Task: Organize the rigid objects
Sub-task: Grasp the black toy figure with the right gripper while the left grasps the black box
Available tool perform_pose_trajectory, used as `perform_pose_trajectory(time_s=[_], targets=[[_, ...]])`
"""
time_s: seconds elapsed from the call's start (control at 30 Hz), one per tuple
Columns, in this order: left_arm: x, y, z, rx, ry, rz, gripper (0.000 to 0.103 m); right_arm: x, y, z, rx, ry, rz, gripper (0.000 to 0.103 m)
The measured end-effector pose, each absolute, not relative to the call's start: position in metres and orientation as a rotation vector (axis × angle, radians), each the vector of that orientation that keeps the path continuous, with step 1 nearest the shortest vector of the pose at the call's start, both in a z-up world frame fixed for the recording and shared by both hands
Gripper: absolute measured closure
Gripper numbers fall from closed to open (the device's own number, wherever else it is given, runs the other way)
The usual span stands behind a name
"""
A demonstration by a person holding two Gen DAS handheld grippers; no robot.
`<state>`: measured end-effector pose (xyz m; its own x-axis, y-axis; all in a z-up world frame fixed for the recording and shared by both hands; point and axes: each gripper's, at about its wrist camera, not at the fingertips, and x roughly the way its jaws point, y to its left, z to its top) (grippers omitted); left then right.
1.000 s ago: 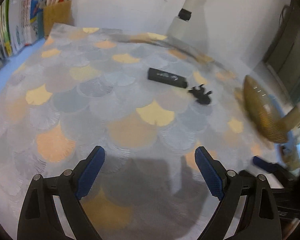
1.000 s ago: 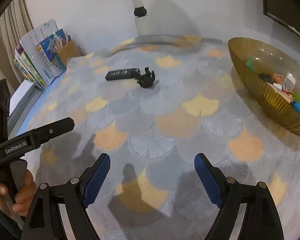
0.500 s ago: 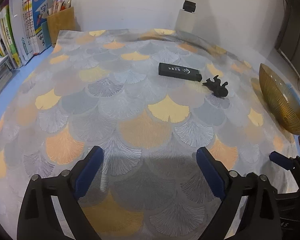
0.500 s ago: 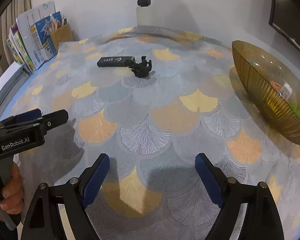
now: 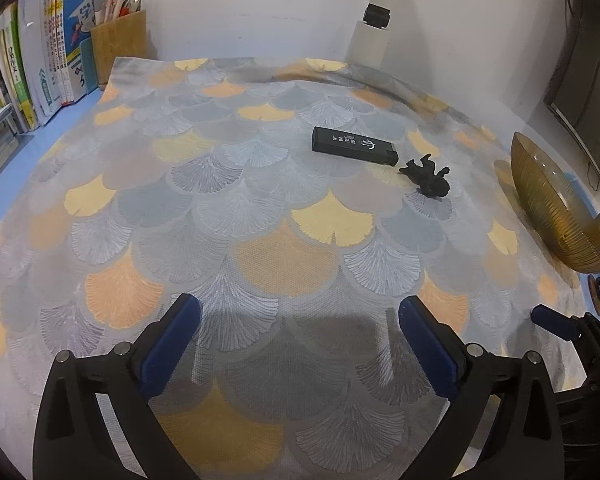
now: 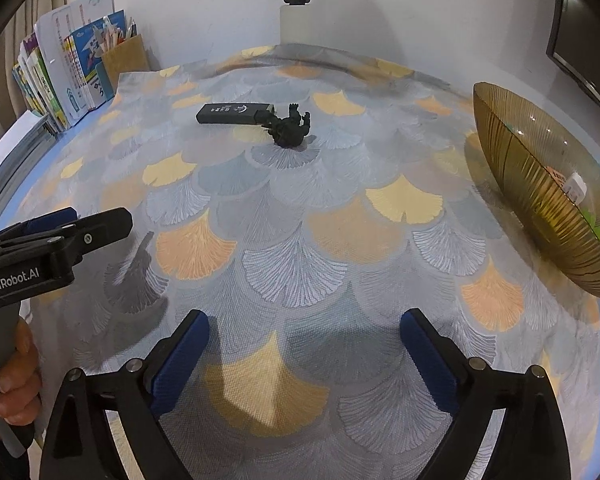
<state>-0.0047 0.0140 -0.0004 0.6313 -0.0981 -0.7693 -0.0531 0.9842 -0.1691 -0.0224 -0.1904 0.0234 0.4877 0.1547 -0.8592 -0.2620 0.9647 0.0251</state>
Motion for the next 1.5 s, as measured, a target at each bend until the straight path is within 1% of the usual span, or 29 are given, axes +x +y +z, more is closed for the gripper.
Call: perform_pose_trajectory(time_s=[0.17,0.47,0.57,0.67,0.73,0.77,0.8,0.83,0.87,1.03,1.1,1.17,1.2,1.23,1.27,1.3,1.33,1.37,1.4,1.5], targets=[[-0.005,0.014,0.000,-0.184,0.888,-0.027,0.003,-0.021,-0.191,0.022,-0.113,1.042,0.247,0.000],[0.005,0.023,0.005,-0.182,0.919,-0.091,0.003,-0.015,-0.193,0.022,-0.112,1.072,0.248,0.001],[0.022,0.036,0.023,-0.126,0.904,-0.126,0.003,-0.008,-0.185,0.032,-0.146,1.139,0.313,0.003],[0.050,0.045,0.043,-0.049,0.874,-0.180,0.003,0.009,-0.171,0.055,-0.203,1.128,0.326,0.003],[0.075,0.043,0.050,0.031,0.853,-0.230,0.003,0.030,-0.163,0.064,-0.193,1.126,0.331,0.003],[0.084,0.040,0.051,0.059,0.852,-0.253,0.003,0.045,-0.160,0.066,-0.158,1.115,0.340,0.006],[0.096,0.037,0.050,0.088,0.858,-0.295,0.003,0.057,-0.158,0.065,-0.134,1.107,0.344,0.012],[0.109,0.033,0.047,0.114,0.871,-0.359,0.003,0.068,-0.156,0.063,-0.118,1.103,0.345,0.025],[0.120,0.028,0.043,0.141,0.883,-0.405,0.003,0.082,-0.151,0.056,-0.102,1.114,0.353,0.032],[0.155,0.012,0.026,0.248,0.899,-0.468,0.005,0.119,-0.139,0.031,-0.063,1.122,0.357,0.034],[0.162,0.007,0.021,0.264,0.908,-0.497,0.013,0.124,-0.137,0.025,-0.092,1.103,0.340,0.038],[0.167,-0.002,0.015,0.289,0.916,-0.520,0.017,0.125,-0.133,0.024,-0.144,1.060,0.329,0.049],[0.169,-0.006,0.014,0.296,0.915,-0.524,0.024,0.124,-0.132,0.025,-0.154,1.042,0.332,0.054],[0.171,-0.010,0.012,0.298,0.923,-0.536,0.028,0.123,-0.133,0.025,-0.153,1.036,0.342,0.064],[0.172,-0.013,0.009,0.299,0.930,-0.547,0.038,0.122,-0.134,0.026,-0.156,1.026,0.344,0.070],[0.171,-0.018,0.007,0.306,0.939,-0.556,0.045,0.121,-0.135,0.026,-0.163,1.021,0.341,0.070],[0.167,-0.023,0.006,0.327,0.922,-0.547,0.047,0.120,-0.137,0.026,-0.162,1.024,0.346,0.070],[0.162,-0.027,0.006,0.343,0.918,-0.550,0.055,0.118,-0.141,0.027,-0.154,1.027,0.350,0.070],[0.160,-0.030,0.007,0.345,0.917,-0.557,0.067,0.116,-0.144,0.027,-0.154,1.029,0.344,0.070],[0.142,-0.038,0.008,0.349,0.928,-0.555,0.079,0.110,-0.156,0.029,-0.144,1.038,0.331,0.070]])
